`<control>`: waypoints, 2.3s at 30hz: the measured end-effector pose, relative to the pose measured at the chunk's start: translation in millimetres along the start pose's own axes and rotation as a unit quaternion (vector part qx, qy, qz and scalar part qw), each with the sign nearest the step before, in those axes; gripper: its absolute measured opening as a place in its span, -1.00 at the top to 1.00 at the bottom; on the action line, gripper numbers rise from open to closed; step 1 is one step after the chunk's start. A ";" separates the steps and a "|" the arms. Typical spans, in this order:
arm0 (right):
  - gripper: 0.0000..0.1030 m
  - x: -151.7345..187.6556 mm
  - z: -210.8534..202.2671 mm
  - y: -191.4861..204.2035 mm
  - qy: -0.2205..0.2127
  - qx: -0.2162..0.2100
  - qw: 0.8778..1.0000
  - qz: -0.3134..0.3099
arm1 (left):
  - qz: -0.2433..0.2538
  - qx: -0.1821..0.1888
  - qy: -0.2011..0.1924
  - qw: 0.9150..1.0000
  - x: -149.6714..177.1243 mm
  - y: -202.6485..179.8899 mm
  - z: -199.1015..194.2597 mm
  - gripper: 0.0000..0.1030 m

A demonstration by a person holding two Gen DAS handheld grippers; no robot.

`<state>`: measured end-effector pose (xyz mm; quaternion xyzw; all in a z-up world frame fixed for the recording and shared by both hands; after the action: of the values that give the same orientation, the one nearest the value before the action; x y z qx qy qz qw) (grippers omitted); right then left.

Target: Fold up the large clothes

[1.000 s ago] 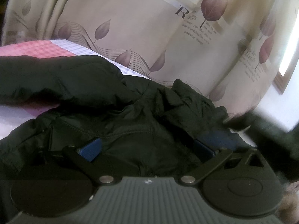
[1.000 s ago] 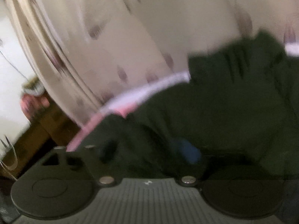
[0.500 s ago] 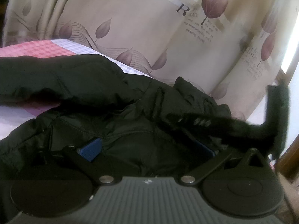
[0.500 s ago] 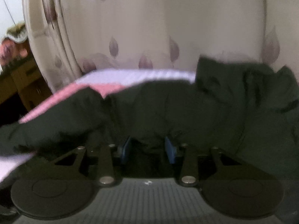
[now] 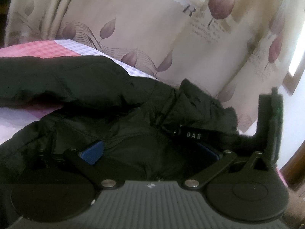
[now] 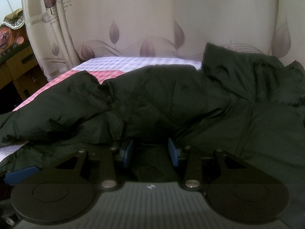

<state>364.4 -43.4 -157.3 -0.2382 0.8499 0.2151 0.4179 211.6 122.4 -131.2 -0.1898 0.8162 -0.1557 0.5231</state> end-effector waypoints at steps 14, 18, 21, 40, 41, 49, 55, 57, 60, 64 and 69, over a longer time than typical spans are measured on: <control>-0.10 1.2 -3.2 5.2 -0.015 0.040 0.999 -0.018 | -0.154 -0.095 -0.023 0.983 -59.1 151.5 -150.5 -0.77; -0.64 -0.4 -32.9 1.9 -0.053 0.076 0.996 -0.001 | -0.254 -0.111 -0.017 0.961 -71.5 217.1 -162.0 -0.77; -0.65 3.0 -79.2 0.9 -0.121 0.033 0.991 0.043 | -0.309 -0.106 -0.015 0.945 -76.0 254.9 -158.7 -0.81; -0.94 91.3 -258.3 -62.8 -0.161 0.005 0.968 0.192 | -0.224 -0.192 -0.064 0.953 -142.8 266.2 -118.1 0.89; -0.94 92.4 -263.1 -68.2 -0.164 0.019 0.969 0.185 | -0.209 -0.195 -0.075 0.955 -153.3 255.6 -118.8 0.90; -0.94 118.1 -279.0 -109.7 -0.179 0.081 0.961 0.193 | -0.086 -0.124 -0.131 0.980 -245.1 108.6 -114.4 0.90; -0.94 136.3 -277.3 -122.5 -0.183 0.073 0.953 0.229 | 0.002 -0.022 -0.123 0.992 -254.0 -49.5 -95.5 0.90; -0.94 140.4 -277.6 -124.6 -0.186 0.067 0.950 0.241 | 0.025 0.009 -0.111 0.993 -243.2 -95.4 -84.8 0.90; -0.94 148.9 -276.2 -128.5 -0.184 0.056 0.946 0.260 | 0.060 0.052 -0.086 0.993 -213.1 -158.1 -65.2 0.90; -0.94 158.7 -273.8 -134.9 -0.185 0.042 0.939 0.286 | 0.103 0.096 -0.045 0.989 -161.1 -222.6 -33.6 0.90; -0.94 162.7 -273.1 -139.4 -0.190 0.027 0.934 0.302 | 0.141 0.117 0.024 0.983 -87.7 -267.5 15.8 0.90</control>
<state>192.5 -344.9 -160.4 0.0868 0.7922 0.3492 0.4928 298.7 -72.3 53.1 -0.0062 0.8234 -0.1793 0.5384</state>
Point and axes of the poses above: each gripper's, at about its wrist camera, not at the fingertips, and z roughly the way its jaws point, y to its left, x to its underside, the point moved 5 cm from there along z, roughly the way its jaws point, and after that the axes turned 2 degrees about -y, right-handed, at the moved point
